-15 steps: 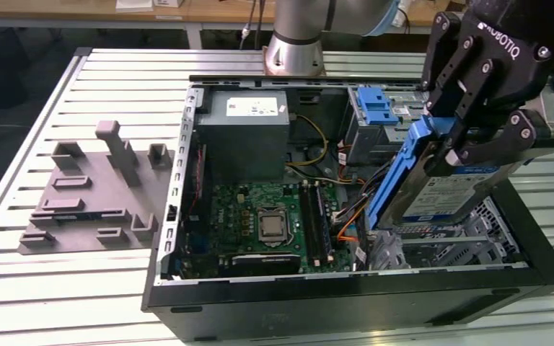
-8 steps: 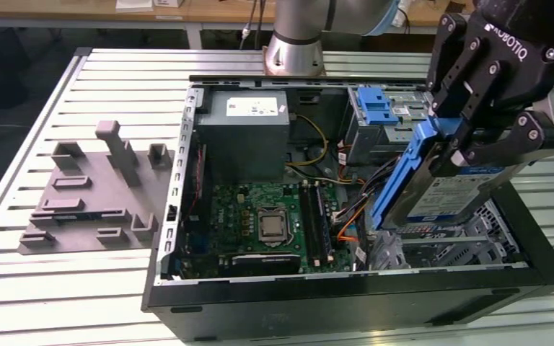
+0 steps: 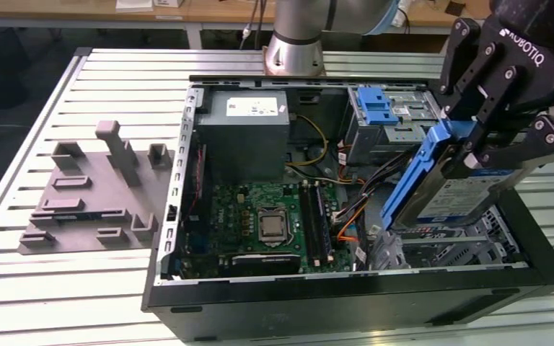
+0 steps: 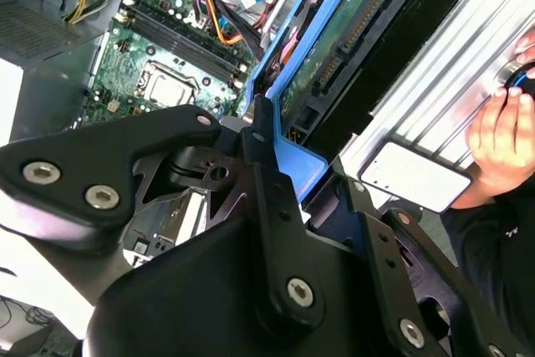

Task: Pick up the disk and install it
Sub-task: 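Insert the disk into the insertion slot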

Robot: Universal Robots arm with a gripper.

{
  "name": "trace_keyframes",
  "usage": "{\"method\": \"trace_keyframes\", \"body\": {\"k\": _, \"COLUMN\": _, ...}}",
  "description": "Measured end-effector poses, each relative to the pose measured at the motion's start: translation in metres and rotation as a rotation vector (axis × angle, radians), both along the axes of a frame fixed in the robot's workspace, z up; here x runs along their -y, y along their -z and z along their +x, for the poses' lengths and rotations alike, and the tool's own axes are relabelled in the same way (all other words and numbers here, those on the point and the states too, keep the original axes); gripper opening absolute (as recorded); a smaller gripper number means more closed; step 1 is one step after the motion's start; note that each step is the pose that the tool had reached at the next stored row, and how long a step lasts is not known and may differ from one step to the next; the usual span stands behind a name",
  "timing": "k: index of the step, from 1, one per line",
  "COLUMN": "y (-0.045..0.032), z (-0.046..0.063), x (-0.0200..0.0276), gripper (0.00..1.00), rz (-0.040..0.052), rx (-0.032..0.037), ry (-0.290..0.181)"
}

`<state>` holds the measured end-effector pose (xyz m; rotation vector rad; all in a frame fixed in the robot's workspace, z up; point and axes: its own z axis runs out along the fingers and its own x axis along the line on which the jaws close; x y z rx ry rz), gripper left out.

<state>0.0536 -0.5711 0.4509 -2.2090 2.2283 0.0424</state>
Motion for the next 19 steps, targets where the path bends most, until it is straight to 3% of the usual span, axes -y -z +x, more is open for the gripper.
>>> {"method": "trace_keyframes", "body": {"k": 19, "y": 0.0071, "z": 0.016, "x": 0.0, "gripper": 0.36, "rz": 0.0, "rx": 0.0, "ry": 0.0}}
